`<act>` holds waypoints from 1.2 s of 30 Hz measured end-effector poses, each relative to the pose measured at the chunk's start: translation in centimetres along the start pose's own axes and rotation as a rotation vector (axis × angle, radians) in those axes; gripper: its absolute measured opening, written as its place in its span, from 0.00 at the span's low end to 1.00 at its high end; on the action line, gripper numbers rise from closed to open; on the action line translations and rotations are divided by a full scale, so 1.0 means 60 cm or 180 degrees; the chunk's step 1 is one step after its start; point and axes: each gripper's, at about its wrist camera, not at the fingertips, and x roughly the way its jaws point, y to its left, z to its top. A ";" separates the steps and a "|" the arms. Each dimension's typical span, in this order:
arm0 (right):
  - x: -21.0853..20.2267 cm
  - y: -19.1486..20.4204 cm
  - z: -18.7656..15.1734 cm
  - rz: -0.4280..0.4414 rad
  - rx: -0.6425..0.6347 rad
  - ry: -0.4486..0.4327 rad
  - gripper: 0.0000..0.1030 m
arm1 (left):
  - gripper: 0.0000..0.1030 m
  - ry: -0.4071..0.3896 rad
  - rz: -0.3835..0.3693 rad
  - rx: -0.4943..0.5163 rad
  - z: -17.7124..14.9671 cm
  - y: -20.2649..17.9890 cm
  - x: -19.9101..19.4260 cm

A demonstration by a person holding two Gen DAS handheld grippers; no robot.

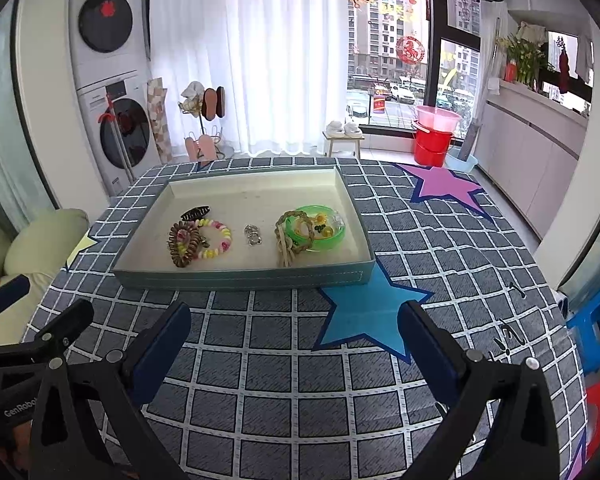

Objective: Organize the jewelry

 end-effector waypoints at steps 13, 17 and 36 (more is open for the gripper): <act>-0.009 0.002 0.004 0.0009 -0.0027 -0.0017 1.00 | 1.00 0.0067 -0.0006 -0.0041 0.000 0.002 0.002; -0.009 0.002 0.004 0.0006 -0.0032 -0.0019 1.00 | 1.00 0.0069 -0.0016 -0.0054 0.000 0.002 0.002; -0.010 0.005 0.006 0.0028 -0.0037 -0.0009 1.00 | 1.00 0.0080 -0.0030 -0.0057 -0.002 -0.001 0.001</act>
